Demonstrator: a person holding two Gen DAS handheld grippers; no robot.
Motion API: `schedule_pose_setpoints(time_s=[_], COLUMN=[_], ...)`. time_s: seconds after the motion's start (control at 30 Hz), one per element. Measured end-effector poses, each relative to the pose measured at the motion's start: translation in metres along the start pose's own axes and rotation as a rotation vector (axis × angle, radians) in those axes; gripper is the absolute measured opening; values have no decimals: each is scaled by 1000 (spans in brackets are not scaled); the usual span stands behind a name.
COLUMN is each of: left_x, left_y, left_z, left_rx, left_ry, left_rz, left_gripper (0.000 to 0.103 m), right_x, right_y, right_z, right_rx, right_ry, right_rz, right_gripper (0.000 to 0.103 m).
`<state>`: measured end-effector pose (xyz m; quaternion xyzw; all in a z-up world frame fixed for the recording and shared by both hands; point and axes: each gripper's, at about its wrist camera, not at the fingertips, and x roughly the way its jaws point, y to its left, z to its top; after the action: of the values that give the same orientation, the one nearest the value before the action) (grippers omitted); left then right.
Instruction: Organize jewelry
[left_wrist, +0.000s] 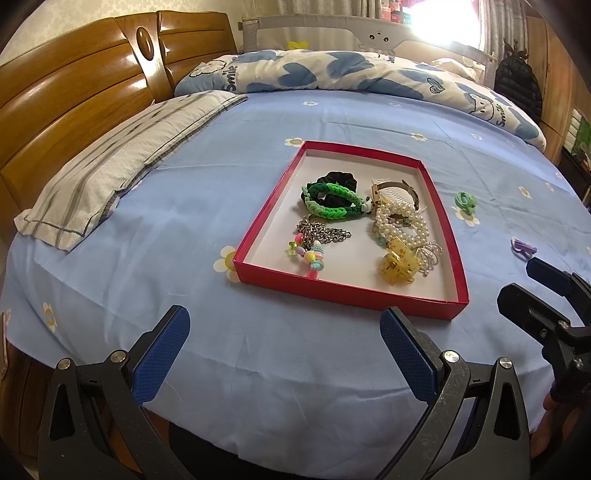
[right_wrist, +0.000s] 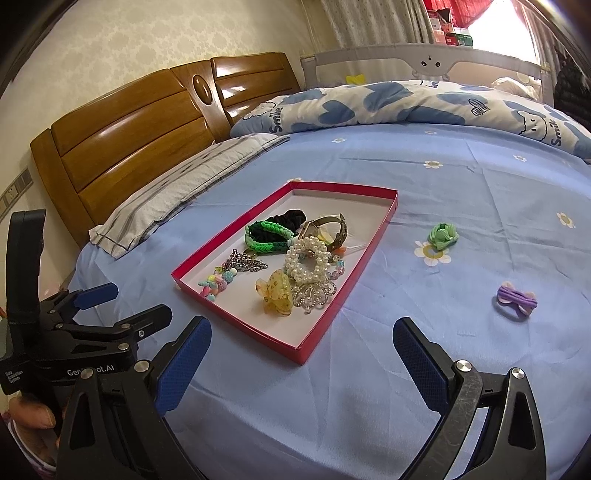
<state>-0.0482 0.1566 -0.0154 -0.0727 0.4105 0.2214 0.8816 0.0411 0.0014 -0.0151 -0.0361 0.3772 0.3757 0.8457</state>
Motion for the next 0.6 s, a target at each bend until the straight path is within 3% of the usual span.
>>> schedule_pose_setpoints(time_s=[0.6], left_x=[3], left_y=[0], left_z=[1], left_rx=[5], left_ry=[-2], left_rz=[9], left_gripper=[103], right_x=[0], right_y=[0], right_z=[2], right_rx=[-3], right_ry=[-4], right_rz=[2], right_gripper=[100])
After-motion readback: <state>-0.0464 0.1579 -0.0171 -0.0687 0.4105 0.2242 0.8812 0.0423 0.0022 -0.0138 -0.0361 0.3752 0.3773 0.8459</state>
